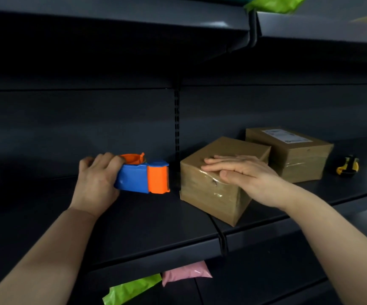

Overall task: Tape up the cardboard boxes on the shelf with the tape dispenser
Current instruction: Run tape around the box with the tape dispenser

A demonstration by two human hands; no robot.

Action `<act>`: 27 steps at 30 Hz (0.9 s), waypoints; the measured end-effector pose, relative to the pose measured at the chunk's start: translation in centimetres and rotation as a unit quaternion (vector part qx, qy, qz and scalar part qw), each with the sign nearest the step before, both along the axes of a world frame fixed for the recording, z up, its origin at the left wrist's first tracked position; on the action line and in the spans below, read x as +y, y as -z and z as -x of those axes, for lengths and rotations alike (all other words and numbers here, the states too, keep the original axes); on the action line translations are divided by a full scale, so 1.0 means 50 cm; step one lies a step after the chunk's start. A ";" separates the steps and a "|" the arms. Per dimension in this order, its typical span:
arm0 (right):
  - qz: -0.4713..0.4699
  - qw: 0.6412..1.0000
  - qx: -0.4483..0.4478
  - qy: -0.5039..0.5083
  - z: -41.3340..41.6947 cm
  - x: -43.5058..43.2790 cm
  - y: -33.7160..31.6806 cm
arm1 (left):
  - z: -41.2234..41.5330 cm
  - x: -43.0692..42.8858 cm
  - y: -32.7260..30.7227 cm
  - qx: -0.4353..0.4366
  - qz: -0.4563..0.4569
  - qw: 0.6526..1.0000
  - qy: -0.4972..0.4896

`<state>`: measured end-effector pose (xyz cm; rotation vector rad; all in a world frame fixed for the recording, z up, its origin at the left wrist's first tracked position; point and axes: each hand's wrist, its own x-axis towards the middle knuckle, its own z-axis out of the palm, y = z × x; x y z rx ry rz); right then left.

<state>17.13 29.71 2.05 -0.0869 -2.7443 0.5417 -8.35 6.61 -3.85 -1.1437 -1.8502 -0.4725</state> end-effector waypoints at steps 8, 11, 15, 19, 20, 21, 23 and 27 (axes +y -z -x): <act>0.023 1.000 0.010 0.008 0.001 -0.010 -0.014 | 0.008 0.025 -0.001 -0.012 0.027 0.999 -0.011; -0.040 0.999 0.006 0.034 0.003 -0.023 -0.025 | 0.011 0.023 0.009 0.001 0.027 1.000 -0.008; -0.056 0.997 0.011 0.045 0.003 -0.031 -0.026 | 0.006 0.036 0.001 0.025 0.013 0.999 -0.035; -0.071 0.996 0.000 0.051 0.001 -0.028 -0.024 | -0.002 0.067 -0.005 0.018 -0.002 0.999 -0.040; -0.077 0.996 -0.002 0.055 0.002 -0.028 -0.024 | -0.003 0.071 -0.005 0.015 -0.008 0.999 -0.039; -0.083 0.995 -0.002 0.055 0.004 -0.030 -0.024 | -0.004 0.075 -0.004 0.014 -0.013 0.999 -0.039; -0.079 0.996 0.013 0.048 0.006 -0.029 -0.022 | -0.005 0.076 -0.001 0.014 -0.015 0.999 -0.040; 0.004 1.000 -0.021 0.004 -0.006 0.009 -0.018 | -0.015 0.059 0.000 0.015 -0.007 1.000 0.001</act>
